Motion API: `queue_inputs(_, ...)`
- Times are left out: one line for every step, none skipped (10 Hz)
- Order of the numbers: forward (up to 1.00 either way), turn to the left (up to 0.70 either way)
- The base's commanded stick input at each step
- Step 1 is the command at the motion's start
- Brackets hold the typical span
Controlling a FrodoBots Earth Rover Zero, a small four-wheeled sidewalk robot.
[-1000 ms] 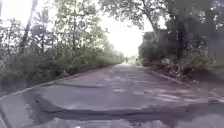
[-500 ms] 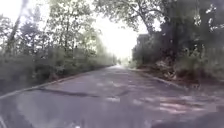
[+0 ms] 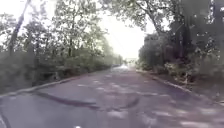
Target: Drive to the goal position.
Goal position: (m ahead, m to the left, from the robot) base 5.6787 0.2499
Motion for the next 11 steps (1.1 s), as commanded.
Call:
queue_inputs(1.0,0.0)
queue_inputs(1.0,-0.37)
queue_inputs(1.0,-0.4)
queue_inputs(1.0,-0.4)
queue_inputs(1.0,-0.4)
queue_inputs(1.0,-0.4)
queue_inputs(1.0,-0.34)
queue_inputs(1.0,-0.25)
queue_inputs(1.0,-0.16)
queue_inputs(1.0,-0.06)
queue_inputs(1.0,0.0)
